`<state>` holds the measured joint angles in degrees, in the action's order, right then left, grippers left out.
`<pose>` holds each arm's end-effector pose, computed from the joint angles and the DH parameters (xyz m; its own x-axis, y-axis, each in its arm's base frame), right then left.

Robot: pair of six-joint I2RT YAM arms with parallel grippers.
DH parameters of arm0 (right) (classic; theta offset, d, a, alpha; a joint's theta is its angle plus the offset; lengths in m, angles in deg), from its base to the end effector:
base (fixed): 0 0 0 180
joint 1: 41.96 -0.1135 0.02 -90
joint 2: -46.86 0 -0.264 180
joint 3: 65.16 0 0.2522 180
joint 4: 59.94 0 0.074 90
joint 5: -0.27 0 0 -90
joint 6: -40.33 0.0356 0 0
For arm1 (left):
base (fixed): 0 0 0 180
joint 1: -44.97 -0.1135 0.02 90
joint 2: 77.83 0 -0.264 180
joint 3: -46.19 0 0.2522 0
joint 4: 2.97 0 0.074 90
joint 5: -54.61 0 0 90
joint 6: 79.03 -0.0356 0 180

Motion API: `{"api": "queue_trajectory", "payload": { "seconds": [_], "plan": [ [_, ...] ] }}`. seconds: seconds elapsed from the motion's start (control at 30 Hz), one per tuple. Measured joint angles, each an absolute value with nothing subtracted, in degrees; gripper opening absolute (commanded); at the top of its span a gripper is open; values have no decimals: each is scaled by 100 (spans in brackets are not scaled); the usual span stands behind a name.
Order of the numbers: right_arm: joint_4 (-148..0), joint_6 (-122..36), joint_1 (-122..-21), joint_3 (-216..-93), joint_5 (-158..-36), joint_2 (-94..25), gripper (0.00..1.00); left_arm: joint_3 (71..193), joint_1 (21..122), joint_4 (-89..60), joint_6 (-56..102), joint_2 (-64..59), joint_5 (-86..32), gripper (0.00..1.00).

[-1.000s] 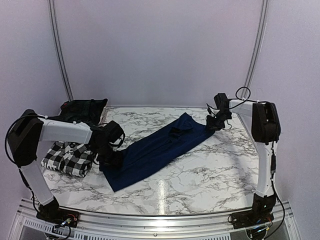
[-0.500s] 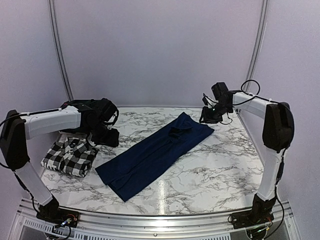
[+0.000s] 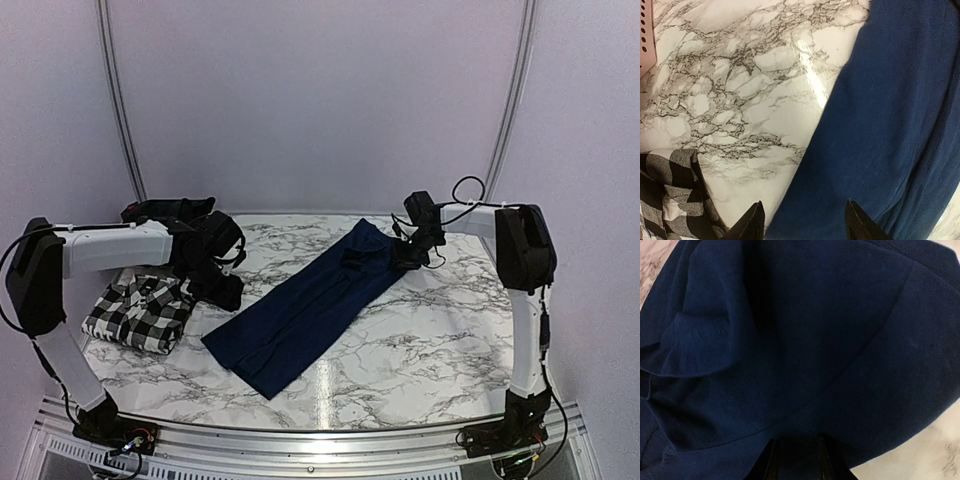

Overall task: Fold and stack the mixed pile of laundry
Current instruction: Rotate the rectangle-folded T-shirt at the center of the board.

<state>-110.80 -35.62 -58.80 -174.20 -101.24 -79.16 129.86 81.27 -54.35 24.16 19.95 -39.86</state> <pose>0.4358 0.1393 0.1525 -0.9463 -0.0379 -0.3210 -0.1301 0.9538 0.2708 0.2803 -0.2025 0.2140 -0.8427 0.3367 -0.4201 0.3819 0.9238 -0.0256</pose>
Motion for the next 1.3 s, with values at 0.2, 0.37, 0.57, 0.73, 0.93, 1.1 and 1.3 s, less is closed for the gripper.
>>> {"api": "queue_trajectory", "payload": {
  "seconds": [0.2,0.37,0.57,0.73,0.93,1.1,1.3],
  "plan": [
    [-11283,-3973,-5428,-19600,-9940,-9266,30,12723,8612,-5444,2064,1713,-3990,56],
    [-11574,-4253,-5299,-20758,-9934,-9841,42,12780,9366,-5433,1820,1643,-3960,51],
    [-11576,-4345,-5452,-19884,-10141,-8753,54,13779,10135,-5383,1594,2176,-3977,45],
    [-11436,-4343,-5513,-19031,-10320,-7461,58,14798,10728,-5328,1347,3197,-4056,39],
    [-11332,-4218,-5275,-18129,-10600,-6471,59,15582,11115,-5357,1376,4360,-4139,34],
    [-11321,-4172,-4997,-17265,-10771,-5874,59,15613,11287,-5459,1553,4847,-4276,28],
    [-11314,-4179,-4949,-16557,-10902,-5269,59,15923,11738,-5536,1824,5026,-4211,27]
  ]
}}
